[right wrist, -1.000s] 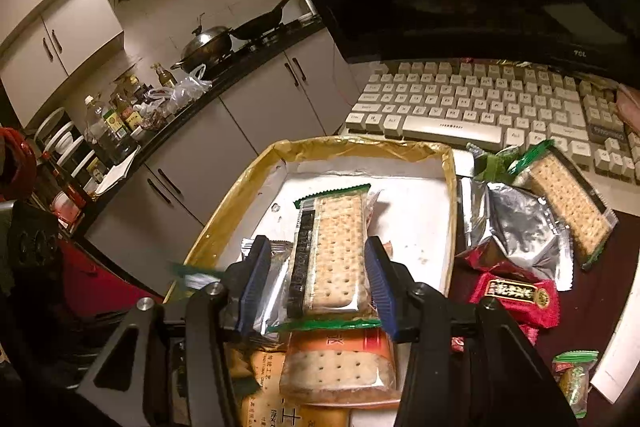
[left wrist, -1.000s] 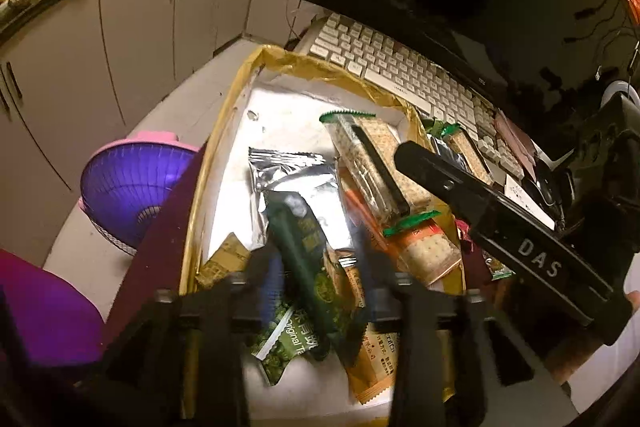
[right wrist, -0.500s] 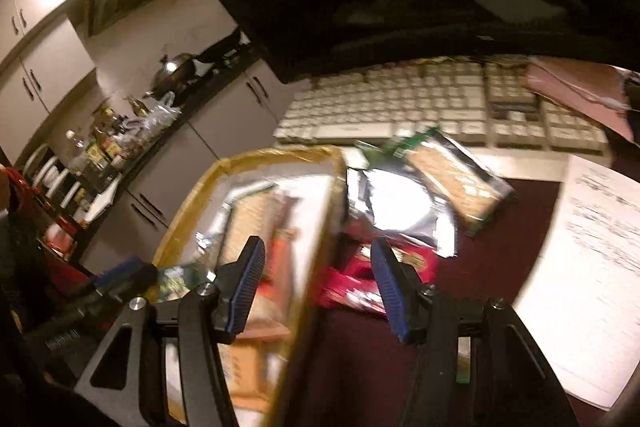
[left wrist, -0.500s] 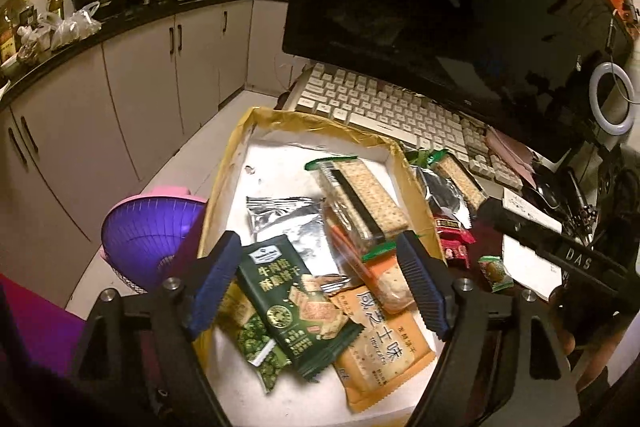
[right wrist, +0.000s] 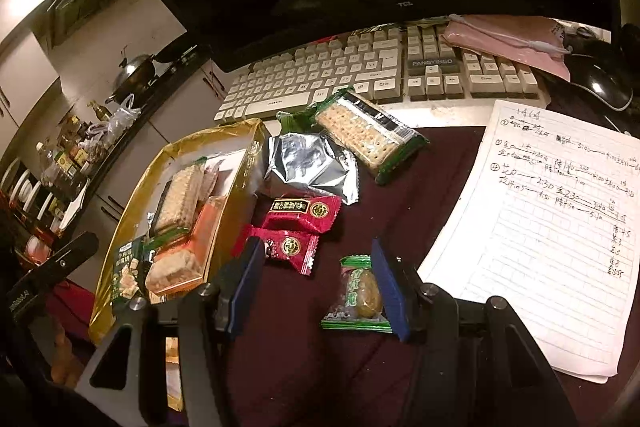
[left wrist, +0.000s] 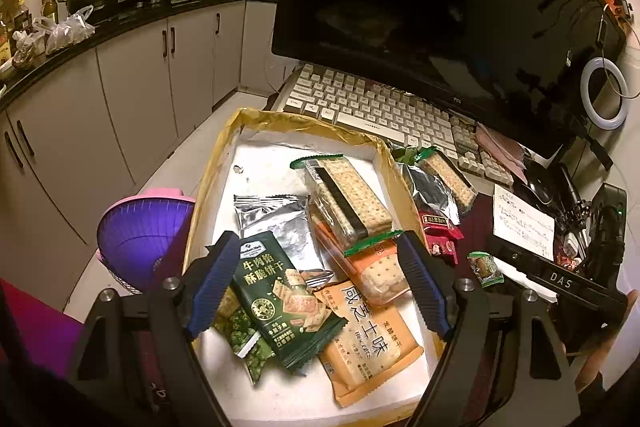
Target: Organize snacks
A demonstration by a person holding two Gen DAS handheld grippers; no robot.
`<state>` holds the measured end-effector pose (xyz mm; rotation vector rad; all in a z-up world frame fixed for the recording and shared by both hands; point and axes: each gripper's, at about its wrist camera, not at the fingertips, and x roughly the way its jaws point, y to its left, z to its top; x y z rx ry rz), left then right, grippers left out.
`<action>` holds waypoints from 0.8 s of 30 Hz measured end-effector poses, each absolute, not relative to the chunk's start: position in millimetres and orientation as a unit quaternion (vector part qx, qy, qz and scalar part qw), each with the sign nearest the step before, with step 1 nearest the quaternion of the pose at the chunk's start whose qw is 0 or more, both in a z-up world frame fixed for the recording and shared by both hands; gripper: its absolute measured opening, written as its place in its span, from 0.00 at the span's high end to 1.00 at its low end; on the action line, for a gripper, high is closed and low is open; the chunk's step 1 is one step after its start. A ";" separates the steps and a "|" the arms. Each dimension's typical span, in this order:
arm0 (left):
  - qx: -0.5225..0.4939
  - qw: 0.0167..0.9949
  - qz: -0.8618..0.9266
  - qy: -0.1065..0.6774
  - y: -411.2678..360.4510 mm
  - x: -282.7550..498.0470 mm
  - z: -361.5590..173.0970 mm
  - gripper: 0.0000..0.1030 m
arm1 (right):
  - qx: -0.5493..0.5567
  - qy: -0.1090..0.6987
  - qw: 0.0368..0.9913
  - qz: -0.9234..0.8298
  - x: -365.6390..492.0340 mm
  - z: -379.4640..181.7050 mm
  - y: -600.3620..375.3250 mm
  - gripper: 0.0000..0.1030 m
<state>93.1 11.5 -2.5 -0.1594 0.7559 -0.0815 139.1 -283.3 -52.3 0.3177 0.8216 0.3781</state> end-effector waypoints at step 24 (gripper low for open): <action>-0.080 0.925 -0.043 0.369 11.6 83.7 -2.8 0.21 | 0.140 0.402 0.886 0.185 135.1 -53.7 -272.8 0.47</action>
